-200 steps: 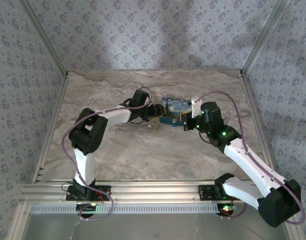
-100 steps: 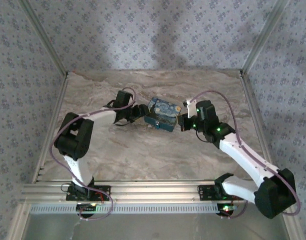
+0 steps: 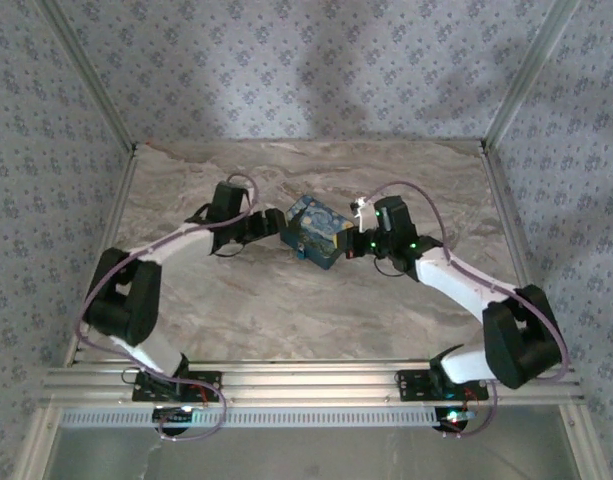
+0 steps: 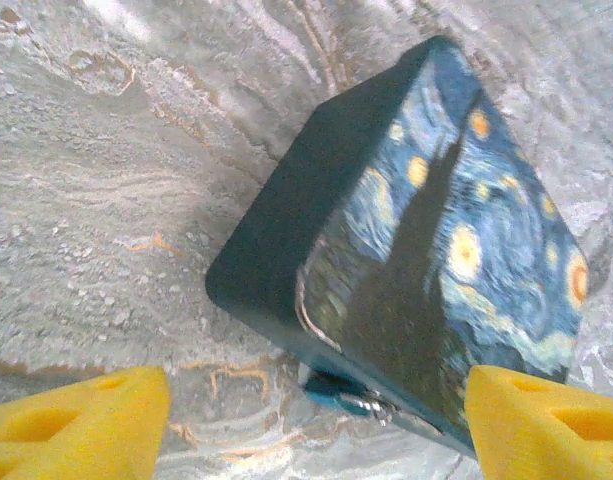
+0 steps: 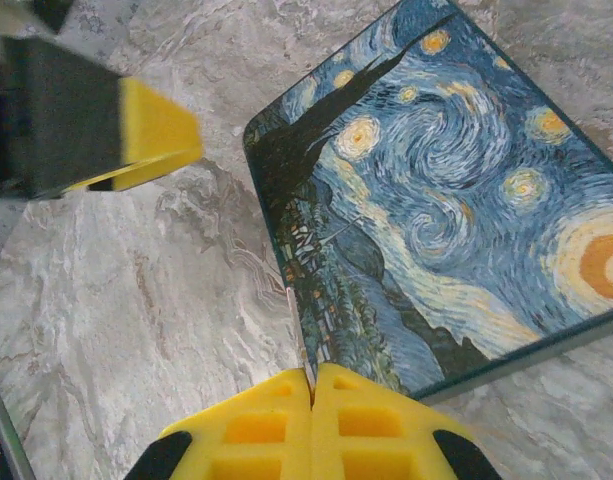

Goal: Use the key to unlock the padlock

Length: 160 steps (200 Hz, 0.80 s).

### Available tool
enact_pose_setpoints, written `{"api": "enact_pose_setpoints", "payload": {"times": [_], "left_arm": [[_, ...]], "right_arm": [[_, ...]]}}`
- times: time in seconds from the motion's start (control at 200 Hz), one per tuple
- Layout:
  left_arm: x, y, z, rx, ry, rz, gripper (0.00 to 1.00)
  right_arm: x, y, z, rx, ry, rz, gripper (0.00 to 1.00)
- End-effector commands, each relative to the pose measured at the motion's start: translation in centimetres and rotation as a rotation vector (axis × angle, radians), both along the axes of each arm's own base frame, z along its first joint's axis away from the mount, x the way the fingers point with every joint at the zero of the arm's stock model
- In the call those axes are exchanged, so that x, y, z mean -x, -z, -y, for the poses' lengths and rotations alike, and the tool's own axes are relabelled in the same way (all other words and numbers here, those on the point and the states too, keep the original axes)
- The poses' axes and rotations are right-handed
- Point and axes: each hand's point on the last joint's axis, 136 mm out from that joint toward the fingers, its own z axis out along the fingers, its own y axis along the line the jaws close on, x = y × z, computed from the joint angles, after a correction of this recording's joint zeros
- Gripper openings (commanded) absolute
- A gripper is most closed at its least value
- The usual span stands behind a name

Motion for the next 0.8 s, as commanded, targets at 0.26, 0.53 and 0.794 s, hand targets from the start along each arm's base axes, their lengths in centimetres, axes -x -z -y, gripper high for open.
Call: {"api": "enact_pose_setpoints", "payload": {"times": [0.26, 0.53, 0.794], "left_arm": [[5.4, -3.9, 1.0, -0.019, 0.203, 0.416, 0.82], [6.9, -1.5, 1.2, -0.007, 0.239, 0.422, 0.84], [7.7, -0.3, 3.1, 0.052, 0.368, 0.421, 0.82]], "right_arm": [[-3.7, 0.9, -2.1, -0.085, 0.004, -0.070, 0.00], [-5.3, 2.1, -3.2, -0.093, -0.008, -0.113, 0.00], [-5.8, 4.8, -2.7, -0.033, 0.032, -0.182, 0.00]]}}
